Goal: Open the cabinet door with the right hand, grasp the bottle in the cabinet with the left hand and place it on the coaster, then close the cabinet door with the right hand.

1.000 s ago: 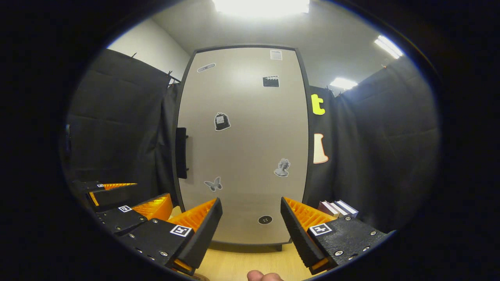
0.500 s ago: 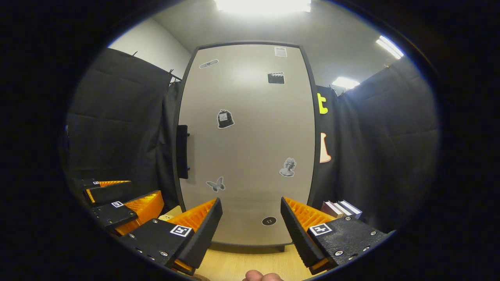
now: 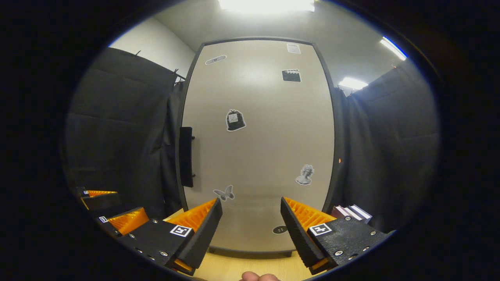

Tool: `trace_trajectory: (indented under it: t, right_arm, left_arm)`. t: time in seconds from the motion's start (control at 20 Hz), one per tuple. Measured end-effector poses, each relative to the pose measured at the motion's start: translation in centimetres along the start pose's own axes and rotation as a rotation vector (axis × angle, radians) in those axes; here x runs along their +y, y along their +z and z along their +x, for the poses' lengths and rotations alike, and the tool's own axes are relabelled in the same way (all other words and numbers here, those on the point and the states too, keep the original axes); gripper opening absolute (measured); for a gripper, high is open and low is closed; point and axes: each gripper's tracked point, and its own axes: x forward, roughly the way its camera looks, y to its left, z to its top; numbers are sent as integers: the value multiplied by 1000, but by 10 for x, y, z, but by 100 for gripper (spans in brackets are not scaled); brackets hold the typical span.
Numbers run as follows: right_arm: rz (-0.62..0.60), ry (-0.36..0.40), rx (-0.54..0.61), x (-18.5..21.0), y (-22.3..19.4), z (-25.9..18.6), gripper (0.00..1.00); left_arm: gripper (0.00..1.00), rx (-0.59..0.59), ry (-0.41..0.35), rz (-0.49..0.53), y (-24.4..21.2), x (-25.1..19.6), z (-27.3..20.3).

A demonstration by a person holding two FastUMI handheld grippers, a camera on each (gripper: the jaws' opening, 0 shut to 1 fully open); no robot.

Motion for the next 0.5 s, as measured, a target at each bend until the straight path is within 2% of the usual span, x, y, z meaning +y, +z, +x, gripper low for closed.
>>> trace_trajectory:
  t: [0.1, 0.15, 0.5]
  right_arm:
    - [1, 33, -7, 16, 5, 10, 93]
    - [4, 51, -7, 24, 7, 15, 93]
    - [35, 211, -9, 96, 18, 50, 93]
  left_arm:
    - [92, 9, 10, 1, -4, 9, -4]
    - [89, 12, 17, 3, -6, 14, -8]
    - [89, 35, 99, -7, -19, 58, -29]
